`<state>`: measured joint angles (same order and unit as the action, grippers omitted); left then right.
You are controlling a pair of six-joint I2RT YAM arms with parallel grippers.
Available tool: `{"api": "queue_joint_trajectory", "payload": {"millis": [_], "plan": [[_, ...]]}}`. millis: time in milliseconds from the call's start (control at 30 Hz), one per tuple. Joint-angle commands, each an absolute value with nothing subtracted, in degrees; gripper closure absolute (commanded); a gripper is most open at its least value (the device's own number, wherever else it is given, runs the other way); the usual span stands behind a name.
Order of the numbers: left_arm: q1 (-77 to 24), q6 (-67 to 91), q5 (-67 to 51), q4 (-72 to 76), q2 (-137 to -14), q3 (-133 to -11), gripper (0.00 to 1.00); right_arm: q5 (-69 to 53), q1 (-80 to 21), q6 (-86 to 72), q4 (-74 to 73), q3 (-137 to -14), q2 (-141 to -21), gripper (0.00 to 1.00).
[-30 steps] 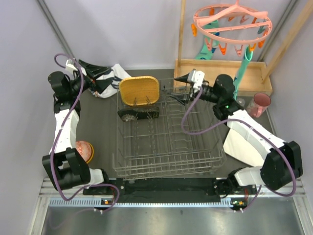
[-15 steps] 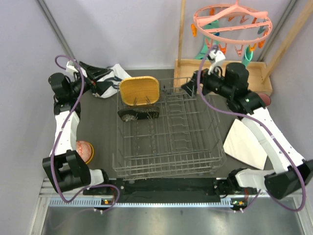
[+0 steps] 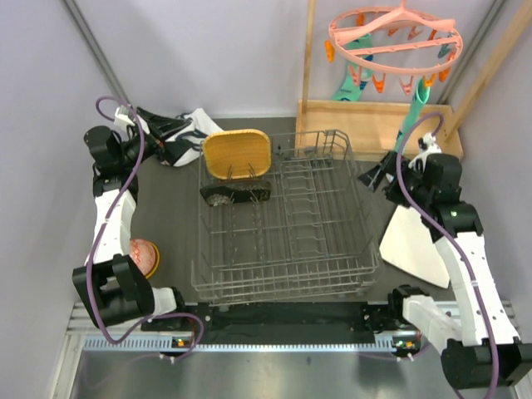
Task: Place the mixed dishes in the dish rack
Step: Insert the plate into the dish rack, then grab a plate with the right arm
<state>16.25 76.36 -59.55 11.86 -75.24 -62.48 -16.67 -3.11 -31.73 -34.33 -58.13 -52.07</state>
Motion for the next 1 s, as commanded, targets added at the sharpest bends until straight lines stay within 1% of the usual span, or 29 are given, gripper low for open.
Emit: {"api": "queue_joint_trajectory", "payload": {"millis": [0, 67, 167, 333, 400, 433, 567, 733, 833, 967], "plan": [[16.61, 74.62, -60.12, 13.19, -73.57, -61.96, 0.03, -18.37, -2.9, -32.87, -39.9, -54.41, -47.46, 0.01], [16.7, 72.61, -59.94, 11.52, -73.48, -61.88, 0.03, -17.23, -2.99, -32.35, -41.65, -54.05, -47.46, 0.01], [16.61, 67.08, -58.28, 5.12, -72.86, -62.31, 0.03, -11.97, -2.99, -29.63, -45.69, -54.93, -49.65, 0.02], [16.52, 55.84, -54.41, -10.18, -71.55, -63.54, 0.03, -11.08, -3.77, -27.16, -44.91, -55.28, -55.01, 0.05], [16.35, 52.66, -52.39, -14.74, -71.02, -64.16, 0.03, -10.2, -5.18, -25.93, -44.74, -55.81, -56.77, 0.07], [16.26, 49.43, -51.51, -18.94, -70.93, -64.86, 0.03, -9.59, -7.19, -25.67, -44.21, -56.25, -58.43, 0.08], [15.38, 43.17, -47.65, -26.53, -70.92, -66.7, 0.04, -5.82, -13.0, -24.09, -43.33, -57.74, -62.92, 0.12], [14.33, 34.65, -40.18, -36.28, -72.59, -71.01, 0.05, -3.6, -16.26, -22.77, -40.78, -58.8, -65.65, 0.19], [13.19, 30.52, -34.22, -42.26, -74.0, -73.65, 0.06, -3.95, -16.26, -22.24, -40.08, -59.33, -66.27, 0.2], [9.06, 28.13, -26.99, -44.47, -76.98, -74.88, 0.08, -5.53, -16.26, -22.24, -38.94, -58.8, -66.36, 0.21]]}}
